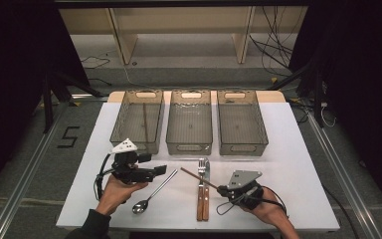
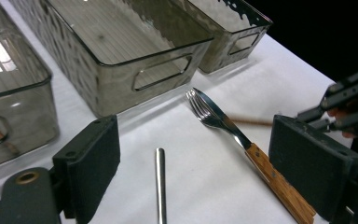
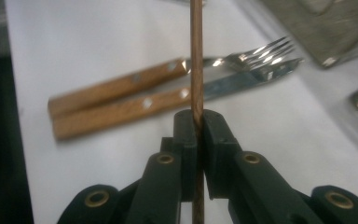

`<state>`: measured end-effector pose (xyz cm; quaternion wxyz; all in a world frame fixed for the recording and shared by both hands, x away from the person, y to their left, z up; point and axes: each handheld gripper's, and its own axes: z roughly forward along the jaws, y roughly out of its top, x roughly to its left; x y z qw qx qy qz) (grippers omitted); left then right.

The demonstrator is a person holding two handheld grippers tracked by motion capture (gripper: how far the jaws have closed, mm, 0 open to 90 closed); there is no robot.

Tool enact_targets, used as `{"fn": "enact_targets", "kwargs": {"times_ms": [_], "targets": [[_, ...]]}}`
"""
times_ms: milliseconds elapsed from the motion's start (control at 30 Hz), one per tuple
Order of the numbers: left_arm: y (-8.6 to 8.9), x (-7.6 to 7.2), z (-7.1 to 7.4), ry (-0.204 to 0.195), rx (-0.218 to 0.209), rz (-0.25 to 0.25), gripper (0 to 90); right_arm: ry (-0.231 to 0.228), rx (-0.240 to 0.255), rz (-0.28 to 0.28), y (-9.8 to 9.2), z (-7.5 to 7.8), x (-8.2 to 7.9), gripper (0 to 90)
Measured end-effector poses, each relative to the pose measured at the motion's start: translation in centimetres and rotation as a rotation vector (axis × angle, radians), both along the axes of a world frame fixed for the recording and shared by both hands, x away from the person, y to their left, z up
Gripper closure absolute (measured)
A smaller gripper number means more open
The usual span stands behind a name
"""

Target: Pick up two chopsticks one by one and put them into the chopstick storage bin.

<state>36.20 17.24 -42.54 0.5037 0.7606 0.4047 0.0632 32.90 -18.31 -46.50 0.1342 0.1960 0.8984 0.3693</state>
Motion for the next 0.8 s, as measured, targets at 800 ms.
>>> {"fn": "enact_targets", "kwargs": {"times_ms": [800], "targets": [[-4.3, -0.6, -0.4, 0.158, -0.186, -0.042, 26.2, -0.001, 0.267, -0.126, 4.0, 2.2, -0.3, 85.0]]}}
